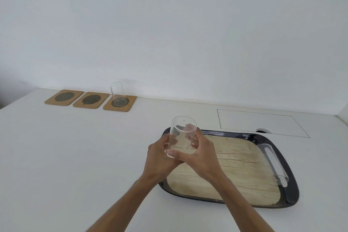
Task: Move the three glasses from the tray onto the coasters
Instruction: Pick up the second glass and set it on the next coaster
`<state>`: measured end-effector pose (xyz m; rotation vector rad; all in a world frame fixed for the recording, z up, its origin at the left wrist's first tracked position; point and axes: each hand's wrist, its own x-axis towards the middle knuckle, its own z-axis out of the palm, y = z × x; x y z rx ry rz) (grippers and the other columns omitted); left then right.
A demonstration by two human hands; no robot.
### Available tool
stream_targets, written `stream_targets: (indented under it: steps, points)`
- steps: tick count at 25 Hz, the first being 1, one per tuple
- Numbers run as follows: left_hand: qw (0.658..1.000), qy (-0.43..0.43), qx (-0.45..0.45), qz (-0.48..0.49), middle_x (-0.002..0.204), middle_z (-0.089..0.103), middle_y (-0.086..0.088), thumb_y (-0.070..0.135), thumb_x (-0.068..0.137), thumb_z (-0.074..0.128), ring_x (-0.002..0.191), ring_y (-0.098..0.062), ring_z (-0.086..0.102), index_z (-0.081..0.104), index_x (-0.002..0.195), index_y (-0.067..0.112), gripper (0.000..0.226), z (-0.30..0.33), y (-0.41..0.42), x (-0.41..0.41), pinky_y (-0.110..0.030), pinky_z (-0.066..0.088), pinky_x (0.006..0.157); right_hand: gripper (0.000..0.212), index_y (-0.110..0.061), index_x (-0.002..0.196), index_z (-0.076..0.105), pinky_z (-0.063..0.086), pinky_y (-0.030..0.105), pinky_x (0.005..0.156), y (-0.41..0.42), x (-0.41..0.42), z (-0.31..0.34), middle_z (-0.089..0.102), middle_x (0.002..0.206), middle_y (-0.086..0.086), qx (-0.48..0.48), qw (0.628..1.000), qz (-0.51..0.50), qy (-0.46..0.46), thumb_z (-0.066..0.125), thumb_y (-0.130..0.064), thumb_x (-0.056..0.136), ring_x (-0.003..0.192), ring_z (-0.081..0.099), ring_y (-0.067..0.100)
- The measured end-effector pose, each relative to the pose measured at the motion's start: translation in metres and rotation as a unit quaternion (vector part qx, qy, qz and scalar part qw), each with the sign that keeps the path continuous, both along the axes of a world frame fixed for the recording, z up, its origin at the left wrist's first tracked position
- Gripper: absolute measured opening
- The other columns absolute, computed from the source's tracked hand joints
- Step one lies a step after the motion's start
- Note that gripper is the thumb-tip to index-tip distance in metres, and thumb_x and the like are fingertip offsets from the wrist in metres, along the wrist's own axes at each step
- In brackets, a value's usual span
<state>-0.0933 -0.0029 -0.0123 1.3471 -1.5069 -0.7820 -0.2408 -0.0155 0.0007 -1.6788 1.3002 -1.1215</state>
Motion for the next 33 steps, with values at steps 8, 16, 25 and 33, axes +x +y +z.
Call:
stream_targets:
  steps: [8, 16, 25, 33]
  points:
    - [0.999, -0.029, -0.011, -0.039, 0.104, 0.065, 0.030, 0.056, 0.057, 0.085, 0.102, 0.015, 0.059, 0.055, 0.122, 0.033, 0.075, -0.007, -0.043, 0.111, 0.001, 0.041, 0.078, 0.070, -0.039, 0.115, 0.058, 0.054, 0.013, 0.080, -0.035, 0.106, 0.007, 0.072, 0.104, -0.024, -0.003, 1.000, -0.029, -0.008, 0.090, -0.052, 0.054, 0.101, 0.068, -0.006]
    - [0.991, -0.126, 0.048, -0.026, 0.128, 0.060, 0.018, 0.079, 0.059, 0.069, 0.123, 0.000, 0.051, 0.044, 0.138, 0.035, 0.094, -0.038, -0.069, 0.253, -0.028, 0.041, 0.104, 0.071, -0.036, 0.116, 0.058, 0.056, 0.021, 0.084, -0.076, 0.213, -0.002, 0.071, 0.109, -0.019, 0.006, 0.999, -0.036, -0.003, 0.091, -0.051, 0.054, 0.102, 0.068, -0.003]
    - [0.898, -0.433, 0.075, -0.016, 0.164, 0.017, -0.001, 0.088, 0.070, 0.001, 0.151, -0.017, 0.009, 0.024, 0.152, 0.023, 0.107, -0.095, -0.087, 0.403, -0.043, 0.004, 0.122, 0.083, -0.029, 0.119, 0.057, 0.059, 0.035, 0.084, -0.126, 0.308, -0.019, 0.071, 0.111, -0.014, 0.039, 0.998, -0.046, 0.012, 0.089, -0.057, 0.048, 0.103, 0.068, 0.001]
    - [0.880, -0.460, 0.118, 0.000, 0.165, 0.002, 0.007, 0.082, 0.074, -0.008, 0.151, -0.015, -0.005, 0.005, 0.151, 0.045, 0.086, -0.121, -0.123, 0.487, -0.056, -0.009, 0.118, 0.081, -0.027, 0.128, 0.058, 0.055, 0.038, 0.096, -0.192, 0.370, -0.027, 0.070, 0.113, -0.014, 0.045, 0.999, -0.006, 0.012, 0.095, -0.038, 0.057, 0.110, 0.067, 0.010]
